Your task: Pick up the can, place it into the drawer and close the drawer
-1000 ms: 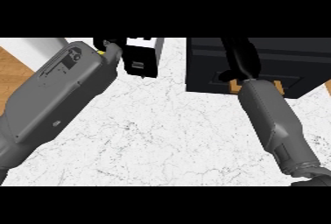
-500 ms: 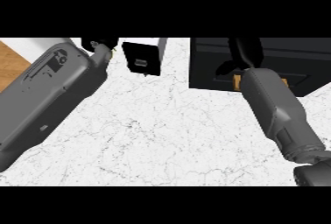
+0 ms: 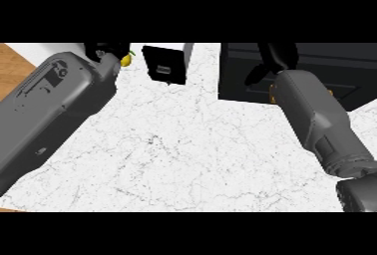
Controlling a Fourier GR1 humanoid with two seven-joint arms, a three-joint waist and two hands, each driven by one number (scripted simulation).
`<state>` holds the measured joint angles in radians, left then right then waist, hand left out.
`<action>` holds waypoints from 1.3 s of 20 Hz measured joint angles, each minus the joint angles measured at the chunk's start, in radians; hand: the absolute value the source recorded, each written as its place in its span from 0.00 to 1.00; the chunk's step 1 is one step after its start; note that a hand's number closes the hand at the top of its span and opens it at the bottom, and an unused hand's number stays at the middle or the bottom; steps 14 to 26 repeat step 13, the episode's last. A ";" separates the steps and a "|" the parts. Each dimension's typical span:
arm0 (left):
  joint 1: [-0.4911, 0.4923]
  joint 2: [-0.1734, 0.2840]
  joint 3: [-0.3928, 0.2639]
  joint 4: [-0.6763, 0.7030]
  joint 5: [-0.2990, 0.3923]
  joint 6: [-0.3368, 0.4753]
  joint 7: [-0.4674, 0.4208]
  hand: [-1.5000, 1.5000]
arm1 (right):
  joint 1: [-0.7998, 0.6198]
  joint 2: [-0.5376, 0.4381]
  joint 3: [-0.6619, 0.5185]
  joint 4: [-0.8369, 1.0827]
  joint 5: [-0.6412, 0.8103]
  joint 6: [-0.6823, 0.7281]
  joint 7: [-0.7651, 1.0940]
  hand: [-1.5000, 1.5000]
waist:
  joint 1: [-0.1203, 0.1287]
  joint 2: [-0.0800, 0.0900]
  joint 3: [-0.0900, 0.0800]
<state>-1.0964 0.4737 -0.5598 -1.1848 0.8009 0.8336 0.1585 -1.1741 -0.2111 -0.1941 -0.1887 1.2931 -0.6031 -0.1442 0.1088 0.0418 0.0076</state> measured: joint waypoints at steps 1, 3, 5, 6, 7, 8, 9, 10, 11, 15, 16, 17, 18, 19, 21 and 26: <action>0.004 0.005 0.000 -0.005 -0.002 -0.004 0.001 0.00 | -0.010 0.004 -0.013 0.007 -0.016 0.020 -0.022 0.00 | 0.002 0.002 0.001; 0.011 0.008 0.003 -0.016 -0.003 -0.006 0.002 0.00 | -0.017 0.008 -0.054 0.012 -0.063 0.048 -0.074 0.00 | 0.002 0.006 0.002; 0.015 0.002 0.000 -0.026 -0.007 0.001 0.002 0.00 | -0.026 0.010 -0.103 0.017 -0.116 0.083 -0.112 0.00 | -0.002 0.008 0.004; 0.015 0.003 0.000 -0.029 -0.008 0.003 0.004 0.00 | -0.029 0.012 -0.131 0.017 -0.145 0.097 -0.131 0.00 | -0.005 0.008 0.004; 0.015 0.001 -0.002 -0.030 -0.010 0.006 0.006 0.00 | -0.033 0.014 -0.159 0.016 -0.174 0.113 -0.150 0.00 | -0.008 0.009 0.004; 0.021 0.001 -0.006 -0.037 -0.013 0.009 0.005 0.00 | -0.032 0.014 -0.187 0.015 -0.202 0.126 -0.168 0.00 | -0.007 0.008 0.004; 0.024 0.005 -0.005 -0.043 -0.013 0.009 0.007 0.00 | -0.034 0.014 -0.216 0.014 -0.234 0.144 -0.190 0.00 | -0.008 0.006 0.004; 0.031 0.005 -0.005 -0.044 -0.015 0.011 0.006 0.00 | -0.036 0.016 -0.244 0.012 -0.264 0.161 -0.212 0.00 | -0.011 0.006 0.004; 0.035 0.008 -0.004 -0.050 -0.016 0.012 0.009 0.00 | -0.041 0.017 -0.267 0.011 -0.288 0.177 -0.225 0.00 | -0.011 0.004 0.004; 0.048 0.017 -0.003 -0.069 -0.015 0.011 0.017 0.00 | -0.052 0.013 -0.312 0.007 -0.339 0.211 -0.248 0.00 | -0.009 -0.002 0.002; 0.048 0.017 -0.003 -0.069 -0.015 0.011 0.017 0.00 | -0.052 0.013 -0.312 0.007 -0.339 0.211 -0.248 0.00 | -0.009 -0.002 0.002; 0.048 0.017 -0.003 -0.069 -0.015 0.011 0.017 0.00 | -0.052 0.013 -0.312 0.007 -0.339 0.211 -0.248 0.00 | -0.009 -0.002 0.002; 0.048 0.017 -0.003 -0.069 -0.015 0.011 0.017 0.00 | -0.052 0.013 -0.312 0.007 -0.339 0.211 -0.248 0.00 | -0.009 -0.002 0.002; 0.048 0.017 -0.003 -0.069 -0.015 0.011 0.017 0.00 | -0.052 0.013 -0.312 0.007 -0.339 0.211 -0.248 0.00 | -0.009 -0.002 0.002; 0.048 0.017 -0.003 -0.069 -0.015 0.011 0.017 0.00 | -0.052 0.013 -0.312 0.007 -0.339 0.211 -0.248 0.00 | -0.009 -0.002 0.002; 0.048 0.017 -0.003 -0.069 -0.015 0.011 0.017 0.00 | -0.052 0.013 -0.312 0.007 -0.339 0.211 -0.248 0.00 | -0.009 -0.002 0.002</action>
